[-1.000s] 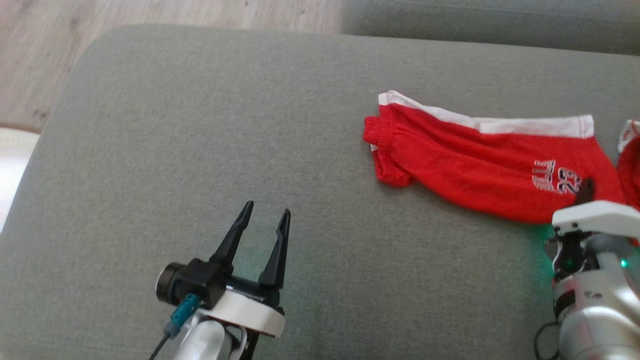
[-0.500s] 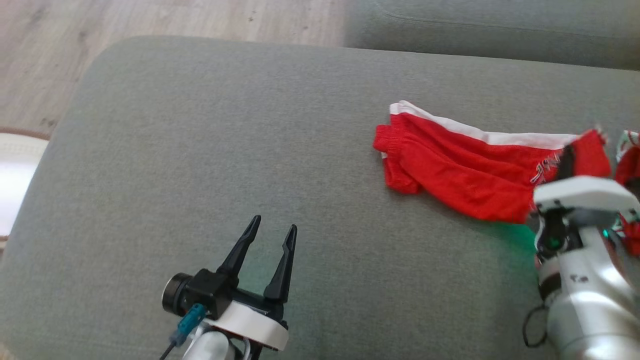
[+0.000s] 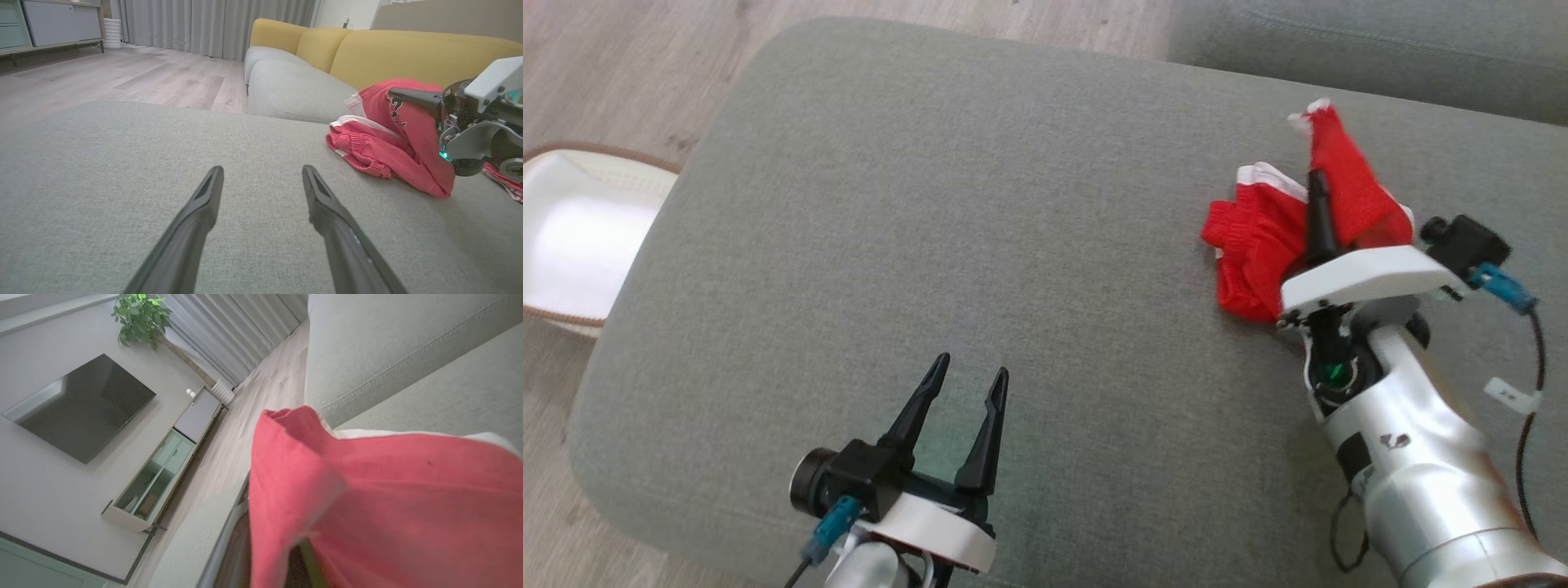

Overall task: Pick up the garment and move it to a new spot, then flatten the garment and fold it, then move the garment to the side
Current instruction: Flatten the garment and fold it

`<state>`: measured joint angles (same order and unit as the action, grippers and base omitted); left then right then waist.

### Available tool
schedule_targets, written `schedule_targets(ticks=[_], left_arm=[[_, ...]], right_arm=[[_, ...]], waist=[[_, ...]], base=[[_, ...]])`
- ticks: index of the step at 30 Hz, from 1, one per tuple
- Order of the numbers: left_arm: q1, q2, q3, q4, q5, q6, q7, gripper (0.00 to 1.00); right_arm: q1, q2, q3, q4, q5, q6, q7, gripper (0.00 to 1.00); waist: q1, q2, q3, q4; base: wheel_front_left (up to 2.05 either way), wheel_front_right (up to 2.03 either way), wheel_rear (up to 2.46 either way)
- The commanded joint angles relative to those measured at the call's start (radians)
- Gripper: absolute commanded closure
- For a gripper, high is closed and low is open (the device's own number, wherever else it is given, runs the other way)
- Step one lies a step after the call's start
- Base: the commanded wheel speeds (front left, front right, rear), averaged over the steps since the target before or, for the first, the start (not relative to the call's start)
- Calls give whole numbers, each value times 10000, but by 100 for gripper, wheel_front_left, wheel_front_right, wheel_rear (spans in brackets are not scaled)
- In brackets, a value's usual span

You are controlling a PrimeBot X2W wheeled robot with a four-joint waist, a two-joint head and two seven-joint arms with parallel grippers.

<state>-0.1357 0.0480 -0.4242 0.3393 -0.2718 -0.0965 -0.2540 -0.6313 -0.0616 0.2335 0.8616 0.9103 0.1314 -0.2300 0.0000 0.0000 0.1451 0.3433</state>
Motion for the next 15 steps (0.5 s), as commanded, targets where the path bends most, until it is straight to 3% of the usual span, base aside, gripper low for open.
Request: schedule_targets(ticks=[1, 11, 12, 13, 14, 15], left_arm=[[-328, 22, 221, -278, -46, 45, -78, 0], [-368, 22, 219, -321, -150, 162, -78, 0], [-358, 22, 233, -326, -167, 173, -78, 0], [-349, 22, 241, -322, -176, 175, -78, 0], [-344, 22, 240, -309, -170, 169, -78, 0], [-340, 22, 246, -291, -152, 162, -78, 0]], right_arm=[[-331, 113, 356, -211, 83, -7, -132, 100], [-618, 114, 1977, 647, 385, -7, -231, 100], [-680, 114, 2175, 763, 348, -7, -235, 95], [-761, 114, 2381, 903, 252, -7, -242, 27], [-834, 114, 2593, 990, 190, -7, -251, 0], [-891, 114, 2827, 1034, 164, -7, -258, 0]], waist=[[0, 0, 55, 81], [0, 0, 219, 123], [0, 0, 235, 68], [0, 0, 250, 9], [0, 0, 256, -48], [0, 0, 258, -112]], base=[[0, 0, 0], [0, 0, 0], [0, 0, 0], [0, 0, 0], [0, 0, 0], [0, 0, 0]])
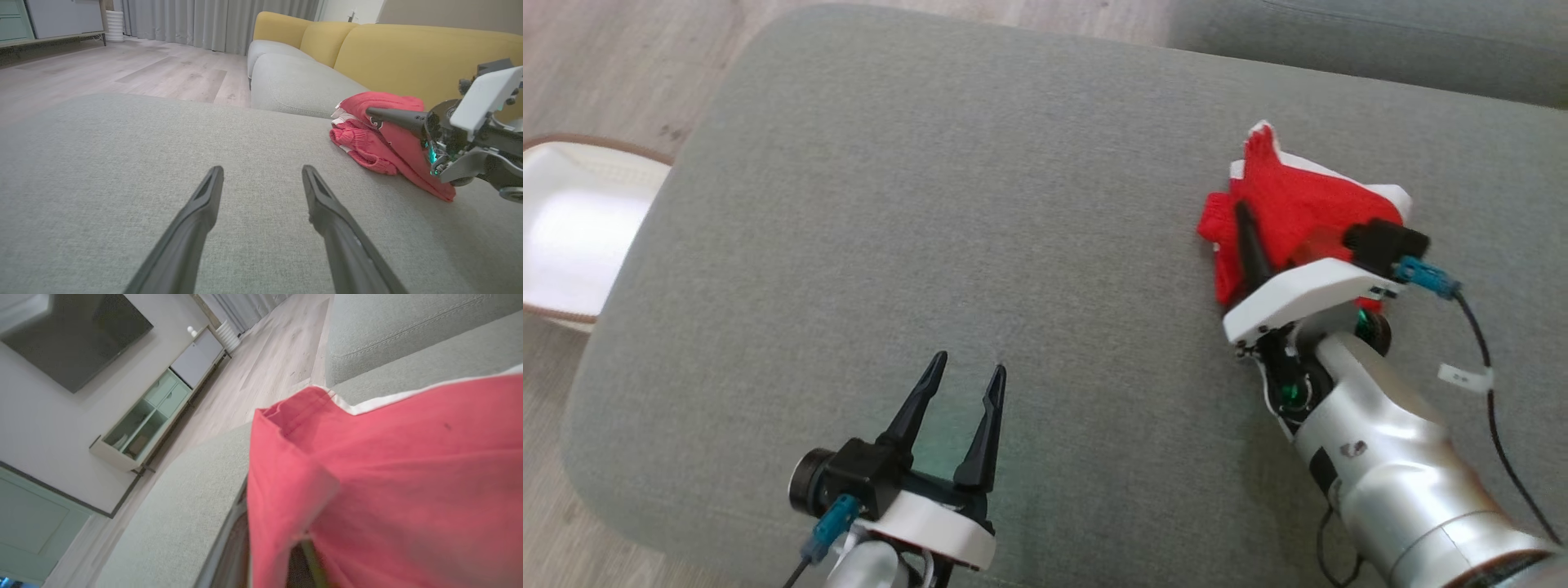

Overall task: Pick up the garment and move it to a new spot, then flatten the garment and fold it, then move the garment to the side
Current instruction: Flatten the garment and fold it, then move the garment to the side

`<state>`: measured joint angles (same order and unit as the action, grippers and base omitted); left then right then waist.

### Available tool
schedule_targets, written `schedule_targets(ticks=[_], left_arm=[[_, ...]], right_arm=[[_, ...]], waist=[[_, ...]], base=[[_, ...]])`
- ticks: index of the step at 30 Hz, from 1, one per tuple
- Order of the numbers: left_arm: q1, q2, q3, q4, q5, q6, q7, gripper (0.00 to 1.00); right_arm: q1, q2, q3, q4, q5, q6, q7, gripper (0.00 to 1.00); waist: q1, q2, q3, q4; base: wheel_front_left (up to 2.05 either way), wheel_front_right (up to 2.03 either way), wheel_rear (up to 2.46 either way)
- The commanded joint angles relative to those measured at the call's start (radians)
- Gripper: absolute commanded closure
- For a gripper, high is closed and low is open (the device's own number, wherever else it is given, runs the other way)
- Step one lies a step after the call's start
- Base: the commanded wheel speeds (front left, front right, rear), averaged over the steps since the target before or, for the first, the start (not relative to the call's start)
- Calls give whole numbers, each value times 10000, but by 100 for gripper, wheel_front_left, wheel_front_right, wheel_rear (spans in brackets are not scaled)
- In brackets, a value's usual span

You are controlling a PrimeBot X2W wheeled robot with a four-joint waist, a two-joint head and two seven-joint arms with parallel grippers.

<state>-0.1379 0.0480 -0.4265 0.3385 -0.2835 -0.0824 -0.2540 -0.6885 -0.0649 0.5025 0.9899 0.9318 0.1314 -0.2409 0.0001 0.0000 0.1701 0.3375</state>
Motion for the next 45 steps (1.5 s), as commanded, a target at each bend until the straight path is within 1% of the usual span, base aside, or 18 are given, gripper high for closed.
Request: schedule_targets(ticks=[1, 3, 5, 7, 8, 11, 13, 15, 18, 21, 25, 27, 30, 33, 36, 39, 42, 45], left_arm=[[-321, 22, 281, -265, -15, 13, -78, 0], [-358, 22, 331, -231, 12, 11, -78, 0], [-417, 22, 390, -216, 41, 5, -78, 0], [-466, 22, 454, -207, 73, -2, -78, 0], [-482, 22, 526, -196, 99, -9, -78, 0], [-445, 22, 634, -168, 143, -21, -78, 0], [-409, 22, 686, -140, 176, -37, -78, 0], [-381, 22, 736, -141, 183, -50, -78, 0], [-336, 22, 810, -160, 171, -55, -78, 0], [-264, 22, 963, -216, 172, -47, -78, 0], [-169, 22, 1163, -430, 170, -46, -78, 0], [-129, 22, 1324, -611, 155, -29, -78, 0], [-92, 22, 1516, -897, 173, -47, -78, 0], [-53, 22, 1676, -1160, 222, -92, -78, 0], [-18, 22, 1810, -1389, 266, -141, -78, 0], [73, 22, 1928, -1589, 242, -173, -78, 0], [171, 22, 1943, -1688, 279, -202, -78, 0], [225, 22, 1920, -1713, 299, -234, -78, 0]], right_arm=[[-368, 146, 396, -211, -82, -7, -154, 0], [-472, 146, 1043, -129, -303, -7, -165, 0], [-528, 146, 1899, -103, -619, -7, -96, 0], [-537, 146, 2886, -235, -973, -7, 119, 0], [-525, 146, 3846, -329, -1381, -7, 388, 0], [-467, 146, 4875, -430, -1763, -7, 617, 0], [-431, 146, 5256, -372, -1870, -7, 699, 0], [-397, 147, 5426, -305, -1866, -7, 651, 0], [-368, 147, 5450, -191, -1848, -7, 484, 0], [-348, 147, 5261, 23, -1841, -7, 159, 0], [-315, -33, 4441, 242, -1913, -7, -161, 0], [-324, -296, 3675, -3, -2205, -7, -196, 0], [57, -835, 1873, -924, -3210, -7, -203, 0], [1035, -1066, -240, -2109, -4557, -7, -205, 0], [2267, -864, -2250, -3478, -6031, -7, -206, 0], [3466, -381, -3728, -4725, -7221, -7, -207, 0], [4349, -77, -4438, -5642, -8121, -7, -207, 0], [4958, 83, -4833, -6147, -8439, -7, -207, 0]], waist=[[-1, 0, 9, -112], [-1, 0, -11, -227], [-1, 0, -28, -333], [-1, 0, -64, -438], [-1, 0, -124, -546], [-1, 0, -240, -707], [-1, 0, -325, -806], [-1, 0, -411, -896], [-1, 0, -510, -1000], [-1, 0, -634, -1238], [-1, 0, -788, -1668], [-1, 0, -820, -1954], [-1, 0, -836, -2387], [-1, 0, -872, -2802], [-1, 0, -921, -3164], [-1, 0, -984, -3485], [-1, 0, -996, -3723], [-1, 0, -993, -3819]], base=[[0, 0, 0], [0, 0, 0], [0, 0, 0], [0, 0, 0], [0, 0, 0], [0, 0, 0], [0, 0, 0], [0, 0, 0], [0, 0, 0], [0, 0, 0], [0, 0, 0], [0, 0, 0], [0, 0, 0], [0, 0, 0], [0, 0, 0], [0, 0, 0], [0, 0, 0], [0, 0, 0]])
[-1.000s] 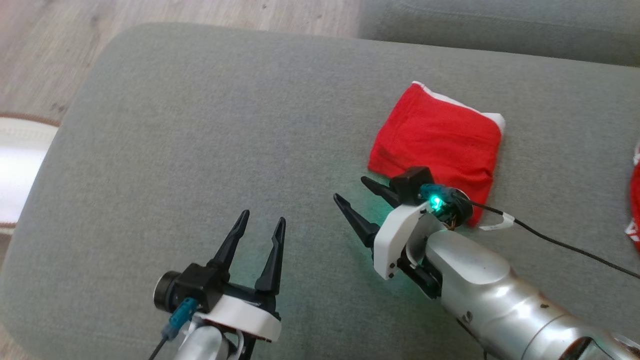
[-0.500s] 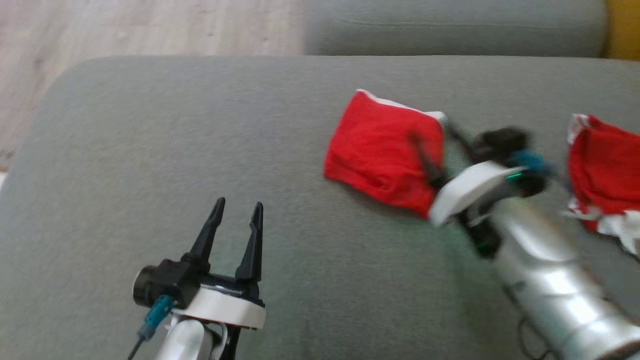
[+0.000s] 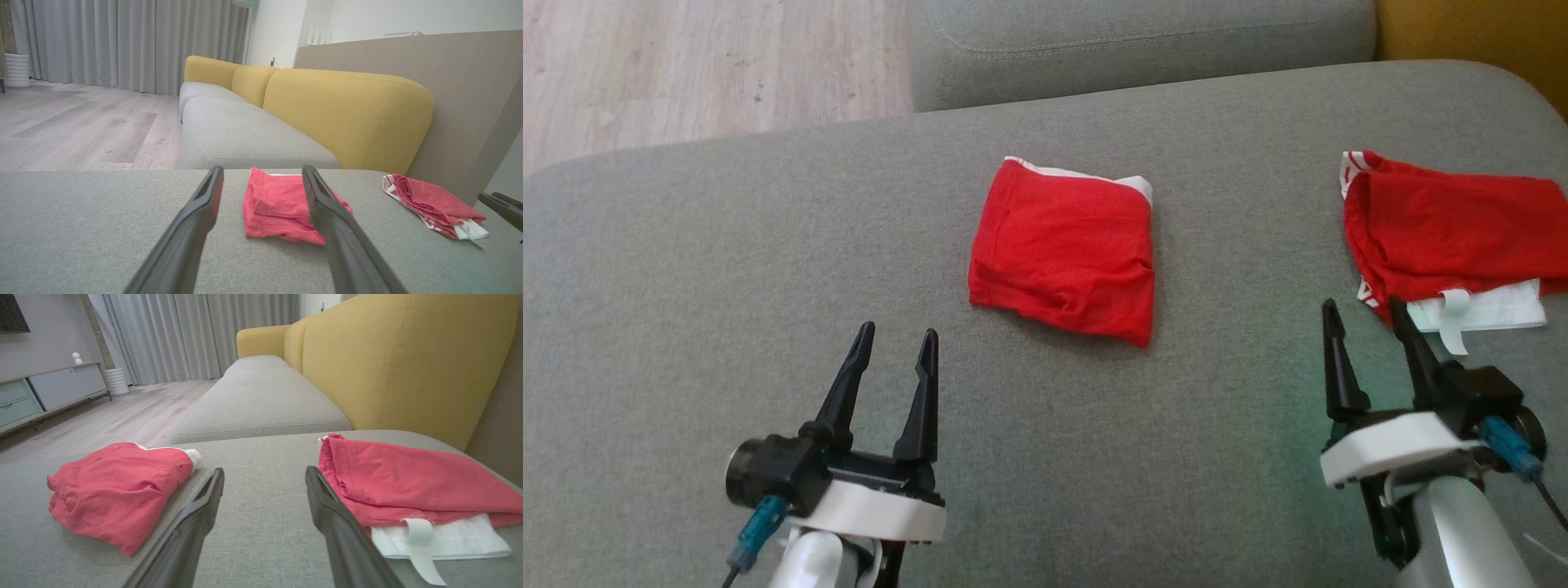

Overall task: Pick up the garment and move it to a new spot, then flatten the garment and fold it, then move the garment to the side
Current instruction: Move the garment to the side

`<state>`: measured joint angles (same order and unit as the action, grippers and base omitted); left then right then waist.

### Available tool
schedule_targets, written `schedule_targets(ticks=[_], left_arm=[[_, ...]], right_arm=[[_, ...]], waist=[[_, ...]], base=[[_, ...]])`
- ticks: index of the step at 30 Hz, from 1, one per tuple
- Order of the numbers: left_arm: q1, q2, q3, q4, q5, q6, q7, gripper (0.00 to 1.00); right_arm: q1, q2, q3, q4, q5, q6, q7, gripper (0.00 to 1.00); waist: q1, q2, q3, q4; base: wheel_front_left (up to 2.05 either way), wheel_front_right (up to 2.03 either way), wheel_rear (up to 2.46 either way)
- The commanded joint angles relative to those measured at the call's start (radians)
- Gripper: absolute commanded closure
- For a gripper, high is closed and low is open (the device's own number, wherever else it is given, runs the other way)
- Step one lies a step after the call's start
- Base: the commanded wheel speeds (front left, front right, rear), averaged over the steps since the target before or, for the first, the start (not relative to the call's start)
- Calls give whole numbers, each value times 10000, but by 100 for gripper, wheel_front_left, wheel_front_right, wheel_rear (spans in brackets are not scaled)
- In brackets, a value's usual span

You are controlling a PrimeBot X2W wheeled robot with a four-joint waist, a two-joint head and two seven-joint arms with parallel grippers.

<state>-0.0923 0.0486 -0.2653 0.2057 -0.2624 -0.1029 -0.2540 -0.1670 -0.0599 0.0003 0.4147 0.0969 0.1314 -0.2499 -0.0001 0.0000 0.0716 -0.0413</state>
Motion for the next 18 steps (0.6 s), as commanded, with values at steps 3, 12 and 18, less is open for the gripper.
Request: schedule_targets(ticks=[3, 12, 18], left_arm=[[-193, 16, 312, -369, 114, -60, -78, 0], [-43, 16, 304, -396, 242, -131, -78, 0], [121, 16, 257, -441, 266, -163, -78, 0]], right_arm=[[99, 83, 19, -681, -224, -7, -117, 0], [468, 94, 132, -963, 58, -7, -118, 0], [533, 95, 133, -946, 18, -7, -118, 0]], waist=[[1, 0, -24, -61], [1, 0, -173, 112], [1, 0, -248, 182]], base=[[0, 0, 0], [0, 0, 0], [0, 0, 0]])
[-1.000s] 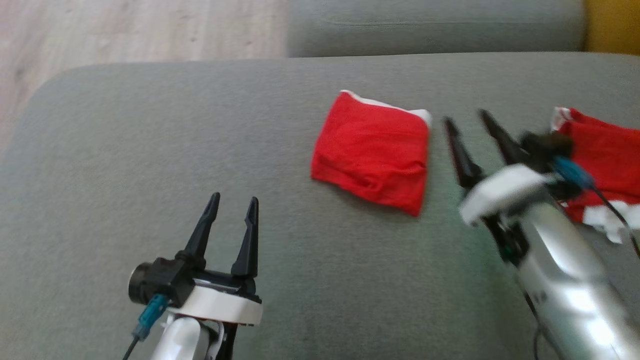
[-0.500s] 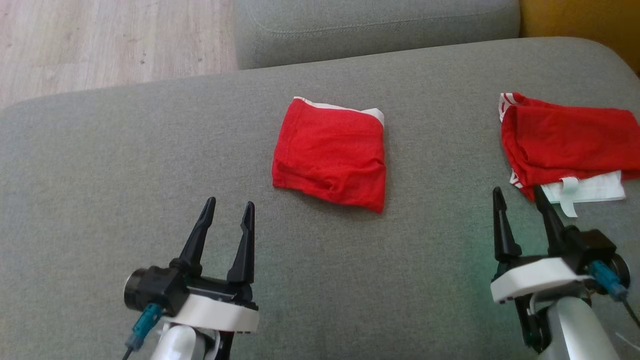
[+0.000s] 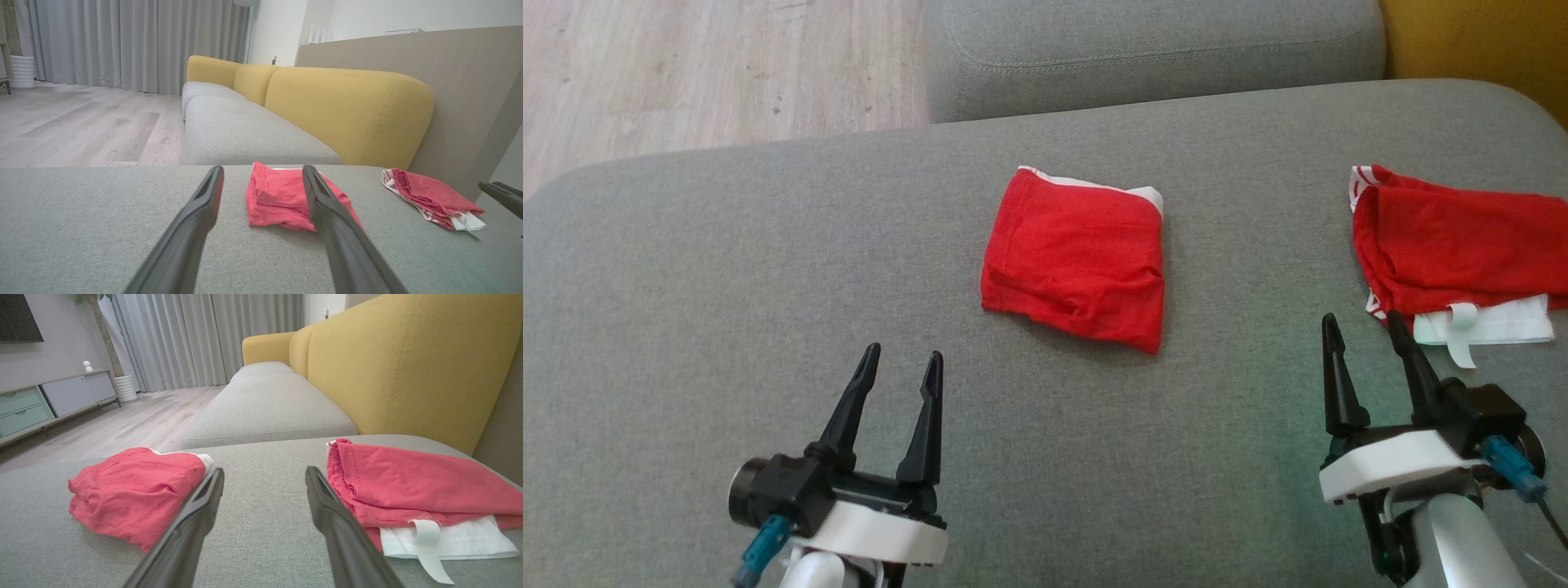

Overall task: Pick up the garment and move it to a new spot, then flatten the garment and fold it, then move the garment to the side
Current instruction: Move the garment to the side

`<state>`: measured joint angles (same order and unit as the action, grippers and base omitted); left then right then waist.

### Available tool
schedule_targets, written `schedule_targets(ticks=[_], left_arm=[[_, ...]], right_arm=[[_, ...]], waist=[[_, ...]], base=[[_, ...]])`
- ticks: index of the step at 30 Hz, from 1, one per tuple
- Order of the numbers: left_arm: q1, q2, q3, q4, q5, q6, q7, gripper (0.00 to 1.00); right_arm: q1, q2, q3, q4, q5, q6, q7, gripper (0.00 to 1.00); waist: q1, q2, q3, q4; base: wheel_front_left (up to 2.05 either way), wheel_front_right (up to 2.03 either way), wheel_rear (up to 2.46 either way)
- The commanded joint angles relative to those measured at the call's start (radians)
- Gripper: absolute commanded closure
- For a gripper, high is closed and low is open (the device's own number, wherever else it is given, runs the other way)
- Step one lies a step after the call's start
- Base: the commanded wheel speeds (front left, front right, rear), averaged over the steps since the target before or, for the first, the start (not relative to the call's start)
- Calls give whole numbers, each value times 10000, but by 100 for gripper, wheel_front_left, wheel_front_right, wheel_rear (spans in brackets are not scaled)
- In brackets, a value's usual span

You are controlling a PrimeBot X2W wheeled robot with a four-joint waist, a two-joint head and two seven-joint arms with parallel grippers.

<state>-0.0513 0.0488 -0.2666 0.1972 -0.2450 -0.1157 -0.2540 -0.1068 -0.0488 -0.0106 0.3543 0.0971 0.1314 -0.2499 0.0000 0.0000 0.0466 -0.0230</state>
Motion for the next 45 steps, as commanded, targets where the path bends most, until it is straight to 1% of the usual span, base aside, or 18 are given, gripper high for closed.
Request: schedule_targets(ticks=[1, 5, 9, 11, 13, 18, 24, 28, 31, 35, 37, 39, 40, 41, 42, 43, 44, 45], left_arm=[[-277, 14, 263, -369, 92, -39, -78, 0], [-295, 14, 184, -416, 103, -52, -78, 0], [-467, 14, 13, -398, 108, -67, -78, 0], [-570, 14, -63, -363, 94, -75, -78, 0], [-677, 14, -140, -314, 75, -80, -78, 0], [-980, 14, -431, -210, 17, -93, -78, 0], [-1288, 14, -794, -50, -66, -103, -78, 0], [-1370, 14, -881, 29, -153, -65, -78, 0], [-1370, 14, -947, 67, -212, -43, -78, 0], [-1352, 14, -1044, 68, -329, 28, -78, 0], [-1335, 14, -1078, 58, -364, 65, -78, 0], [-1312, 14, -1094, 55, -382, 91, -78, 0], [-1312, 14, -1094, 55, -382, 91, -78, 0], [-1305, 14, -1093, 65, -384, 98, -78, 0], [-1305, 14, -1093, 65, -384, 98, -78, 0], [-1320, 14, -1088, 71, -385, 101, -78, 0], [-1341, 14, -1086, 71, -388, 103, -78, 0], [-1363, 14, -1088, 64, -391, 104, -78, 0]], right_arm=[[-59, -16, 237, -345, 12, -7, -118, 0], [-55, -15, 212, -324, -45, -7, -118, 0], [-307, -15, 317, -144, -301, -7, -118, 0], [-581, -15, 451, 85, -423, -7, -106, 0], [-955, -15, 616, 334, -266, -7, -26, 0], [-2154, -15, 1163, 1328, 162, -7, 638, 0], [-3674, -15, 1128, 3089, 1221, -7, 1543, 0], [-4464, -15, 877, 4505, 2353, -7, 2142, 0], [-4965, -15, 899, 5502, 3202, -7, 2486, 0], [-5546, -15, 1196, 6540, 4213, -7, 2644, 0], [-5784, -15, 1539, 6888, 4647, -7, 2656, 0], [-5963, -15, 1938, 7246, 4830, -7, 2610, 0], [-5963, -15, 1938, 7246, 4830, -7, 2610, 0], [-6122, -15, 2281, 7671, 4844, -7, 2556, 4], [-6122, -15, 2281, 7671, 4844, -7, 2556, 4], [-6208, -15, 2409, 7915, 4801, -7, 2524, 77], [-6306, -15, 2561, 8141, 4679, -7, 2455, 100], [-6406, -15, 2709, 8351, 4527, -7, 2373, 100]], waist=[[0, 0, 6, 11], [0, 0, 103, 115], [0, 0, 405, 358], [0, 0, 600, 512], [0, 0, 813, 688], [0, 0, 1330, 1212], [0, 0, 1694, 1927], [0, 0, 1747, 2302], [0, 0, 1736, 2495], [0, 0, 1703, 2640], [0, 0, 1697, 2657], [0, 0, 1678, 2642], [0, 0, 1678, 2642], [0, 0, 1665, 2610], [0, 0, 1665, 2610], [0, 0, 1664, 2591], [0, 0, 1663, 2572], [0, 0, 1664, 2552]], base=[[0, 0, 0], [0, 0, 0], [0, 0, 0], [0, 0, 0], [0, 0, 0], [0, 0, 0], [0, 0, 0], [0, 0, 0], [0, 0, 0], [0, 0, 0], [0, 0, 0], [0, 0, 0], [0, 0, 0], [0, 0, 0], [0, 0, 0], [0, 0, 0], [0, 0, 0], [0, 0, 0]])
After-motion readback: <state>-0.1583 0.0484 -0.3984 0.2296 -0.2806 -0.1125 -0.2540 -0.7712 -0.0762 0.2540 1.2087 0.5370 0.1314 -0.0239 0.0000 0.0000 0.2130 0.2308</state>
